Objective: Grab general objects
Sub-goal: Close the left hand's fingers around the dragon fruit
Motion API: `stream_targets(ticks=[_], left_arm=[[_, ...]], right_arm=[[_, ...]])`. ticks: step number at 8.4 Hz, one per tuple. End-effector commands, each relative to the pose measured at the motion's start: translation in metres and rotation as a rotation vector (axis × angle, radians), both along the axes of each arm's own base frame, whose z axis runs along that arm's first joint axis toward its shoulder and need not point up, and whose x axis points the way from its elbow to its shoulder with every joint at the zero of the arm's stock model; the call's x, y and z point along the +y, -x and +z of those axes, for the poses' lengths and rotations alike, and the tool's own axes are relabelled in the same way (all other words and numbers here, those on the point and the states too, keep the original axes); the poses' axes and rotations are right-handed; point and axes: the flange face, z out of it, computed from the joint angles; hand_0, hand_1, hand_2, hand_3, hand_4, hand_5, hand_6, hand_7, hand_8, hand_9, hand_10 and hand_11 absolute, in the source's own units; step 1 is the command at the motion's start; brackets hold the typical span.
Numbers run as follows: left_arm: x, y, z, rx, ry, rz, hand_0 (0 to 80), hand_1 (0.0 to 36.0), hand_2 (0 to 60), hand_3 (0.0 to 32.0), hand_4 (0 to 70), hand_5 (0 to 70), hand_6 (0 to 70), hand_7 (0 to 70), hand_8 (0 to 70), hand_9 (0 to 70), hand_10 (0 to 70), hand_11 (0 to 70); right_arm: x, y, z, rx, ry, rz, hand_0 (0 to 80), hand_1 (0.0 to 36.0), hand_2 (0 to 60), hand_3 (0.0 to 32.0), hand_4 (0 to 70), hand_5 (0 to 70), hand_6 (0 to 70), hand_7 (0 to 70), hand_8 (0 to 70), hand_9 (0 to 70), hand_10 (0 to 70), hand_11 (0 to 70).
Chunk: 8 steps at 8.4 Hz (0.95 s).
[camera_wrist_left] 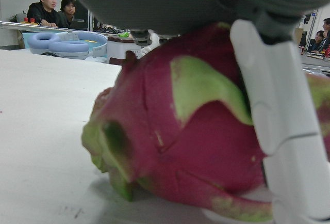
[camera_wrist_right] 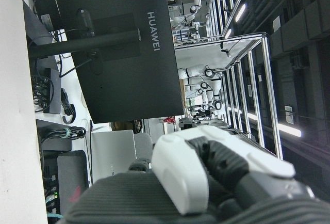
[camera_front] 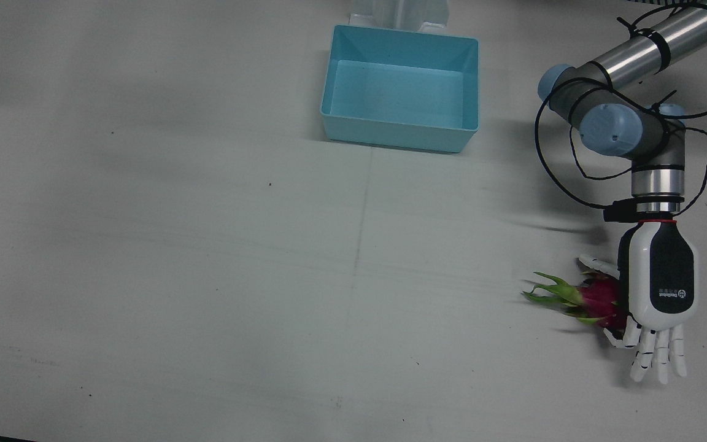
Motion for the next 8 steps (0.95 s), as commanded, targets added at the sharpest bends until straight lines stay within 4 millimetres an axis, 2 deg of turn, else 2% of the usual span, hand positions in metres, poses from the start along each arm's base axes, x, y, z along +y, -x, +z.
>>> stream_targets(ticks=[1, 3, 4, 6, 7, 8], left_arm=[[-0.002, 0.0, -0.004, 0.019, -0.032, -0.037, 41.3, 22.1, 60.0, 0.0, 13.7, 70.0, 10.4, 10.6, 3.7, 3.1, 6.9, 11.2], [0.0, 0.004, -0.024, 0.059, -0.068, -0.063, 38.7, 31.0, 60.0, 0.0, 7.8, 70.0, 8.4, 9.8, 0.9, 1.1, 10.1, 16.3], [0.001, 0.012, -0.046, 0.097, -0.094, -0.073, 37.9, 32.3, 60.0, 0.0, 4.1, 70.0, 7.8, 8.3, 1.0, 0.9, 13.6, 21.6], [0.017, 0.037, -0.095, 0.116, -0.107, -0.076, 36.4, 35.0, 60.0, 0.0, 1.6, 70.0, 7.8, 6.2, 1.1, 0.0, 16.7, 26.1], [0.028, 0.052, -0.123, 0.132, -0.115, -0.074, 36.5, 35.8, 60.0, 0.0, 1.1, 70.0, 8.2, 5.8, 1.2, 0.0, 18.1, 28.3], [0.042, 0.068, -0.152, 0.165, -0.134, -0.064, 35.4, 34.6, 60.0, 0.0, 0.3, 70.0, 7.8, 5.1, 0.7, 0.0, 18.3, 28.5]], right_arm=[[0.0, 0.0, 0.0, 0.0, 0.0, 0.0, 0.0, 0.0, 0.0, 0.0, 0.0, 0.0, 0.0, 0.0, 0.0, 0.0, 0.0, 0.0], [0.0, 0.0, -0.001, 0.0, -0.001, 0.0, 0.0, 0.0, 0.0, 0.0, 0.0, 0.0, 0.0, 0.0, 0.0, 0.0, 0.0, 0.0], [0.0, 0.0, -0.001, 0.0, -0.001, 0.0, 0.0, 0.0, 0.0, 0.0, 0.0, 0.0, 0.0, 0.0, 0.0, 0.0, 0.0, 0.0], [0.0, 0.0, -0.001, 0.0, -0.001, 0.0, 0.0, 0.0, 0.0, 0.0, 0.0, 0.0, 0.0, 0.0, 0.0, 0.0, 0.0, 0.0], [0.0, 0.0, -0.001, 0.0, 0.0, 0.0, 0.0, 0.0, 0.0, 0.0, 0.0, 0.0, 0.0, 0.0, 0.0, 0.0, 0.0, 0.0], [0.0, 0.0, -0.001, 0.0, 0.0, 0.0, 0.0, 0.0, 0.0, 0.0, 0.0, 0.0, 0.0, 0.0, 0.0, 0.0, 0.0, 0.0]])
